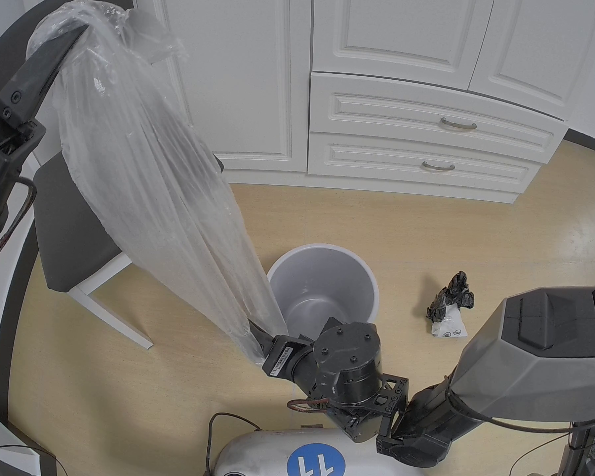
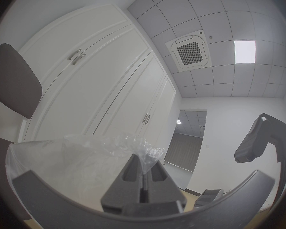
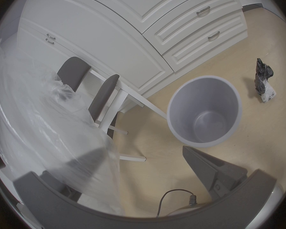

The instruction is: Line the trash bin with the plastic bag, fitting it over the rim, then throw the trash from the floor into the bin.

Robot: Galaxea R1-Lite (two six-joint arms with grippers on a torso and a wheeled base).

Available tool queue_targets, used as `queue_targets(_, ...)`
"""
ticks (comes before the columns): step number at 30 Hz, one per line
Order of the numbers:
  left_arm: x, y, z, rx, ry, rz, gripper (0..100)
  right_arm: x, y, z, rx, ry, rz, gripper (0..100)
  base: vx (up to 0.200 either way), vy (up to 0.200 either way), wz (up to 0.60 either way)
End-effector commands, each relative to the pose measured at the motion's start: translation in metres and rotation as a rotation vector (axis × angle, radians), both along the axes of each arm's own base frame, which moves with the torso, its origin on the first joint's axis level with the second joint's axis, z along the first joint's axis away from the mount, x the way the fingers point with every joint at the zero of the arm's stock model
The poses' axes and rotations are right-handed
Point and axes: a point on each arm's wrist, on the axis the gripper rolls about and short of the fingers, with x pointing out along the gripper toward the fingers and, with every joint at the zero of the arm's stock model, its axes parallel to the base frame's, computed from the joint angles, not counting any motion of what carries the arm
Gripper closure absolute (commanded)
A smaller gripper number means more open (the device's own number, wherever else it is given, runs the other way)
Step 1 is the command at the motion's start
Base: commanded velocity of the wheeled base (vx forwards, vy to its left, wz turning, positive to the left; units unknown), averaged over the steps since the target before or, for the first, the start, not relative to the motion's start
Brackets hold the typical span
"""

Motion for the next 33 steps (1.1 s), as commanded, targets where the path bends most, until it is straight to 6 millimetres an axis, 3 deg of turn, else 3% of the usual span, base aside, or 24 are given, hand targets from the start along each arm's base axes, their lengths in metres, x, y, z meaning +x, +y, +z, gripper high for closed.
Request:
queue_targets(1, 0.0, 0.0, -0.001, 0.001, 0.003, 0.0, 100, 0.001, 0.0, -0.003, -0.002, 0.002, -0.001, 0, 0.0, 0.0, 0.0)
queue_targets(9, 0.002, -0.001, -0.002, 0.006, 0.008, -0.002, 100, 0.002, 0.003, -0.009, 0.046, -0.039, 0.0, 0, 0.0, 0.0, 0.0)
queue_targets(10, 0.002, -0.001, -0.002, 0.006, 0.008, -0.002, 100, 0.002, 0.003, -0.009, 0.045, -0.038, 0.002, 100, 0.0, 0.0, 0.0)
queue_targets(22, 0.002, -0.005, -0.005, 0.013, 0.017, -0.022, 100, -0.003, -0.002, 0.002, 0.115, -0.112, 0.007, 100, 0.0, 0.0, 0.0)
queue_targets(28, 0.007, -0.009, -0.011, 0.032, 0.039, -0.033, 100, 0.004, -0.01, 0.011, 0.052, -0.188, -0.014, 100, 0.0, 0.0, 0.0)
queue_targets(33, 0.02, -0.018, -0.038, 0.187, 0.048, -0.067, 100, 0.024, -0.029, 0.02, -0.088, -0.301, -0.109, 100, 0.0, 0.0, 0.0)
